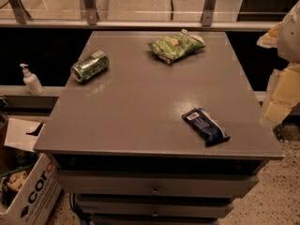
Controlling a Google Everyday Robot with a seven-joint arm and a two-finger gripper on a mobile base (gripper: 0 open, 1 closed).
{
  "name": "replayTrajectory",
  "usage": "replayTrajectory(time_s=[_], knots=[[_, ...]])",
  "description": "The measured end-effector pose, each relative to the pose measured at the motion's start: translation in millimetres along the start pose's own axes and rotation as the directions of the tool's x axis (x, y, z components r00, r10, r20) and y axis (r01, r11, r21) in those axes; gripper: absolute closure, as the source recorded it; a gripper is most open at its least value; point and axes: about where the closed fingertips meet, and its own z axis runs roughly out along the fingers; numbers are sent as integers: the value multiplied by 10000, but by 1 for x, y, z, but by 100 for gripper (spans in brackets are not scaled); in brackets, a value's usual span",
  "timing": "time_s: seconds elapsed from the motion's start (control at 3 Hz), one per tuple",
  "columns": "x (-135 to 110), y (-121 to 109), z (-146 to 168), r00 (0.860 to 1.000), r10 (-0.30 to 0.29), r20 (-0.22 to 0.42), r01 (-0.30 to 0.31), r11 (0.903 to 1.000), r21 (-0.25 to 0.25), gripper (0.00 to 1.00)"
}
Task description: Pick green can
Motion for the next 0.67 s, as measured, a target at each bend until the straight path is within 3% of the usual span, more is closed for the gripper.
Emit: replayTrajectory(time_s=[0.33, 0.67], knots=[[-2, 1, 1, 9999, -46, 129, 46, 10000, 48, 0], [-15, 2, 26, 9965, -22, 836, 53, 9993, -373, 0]])
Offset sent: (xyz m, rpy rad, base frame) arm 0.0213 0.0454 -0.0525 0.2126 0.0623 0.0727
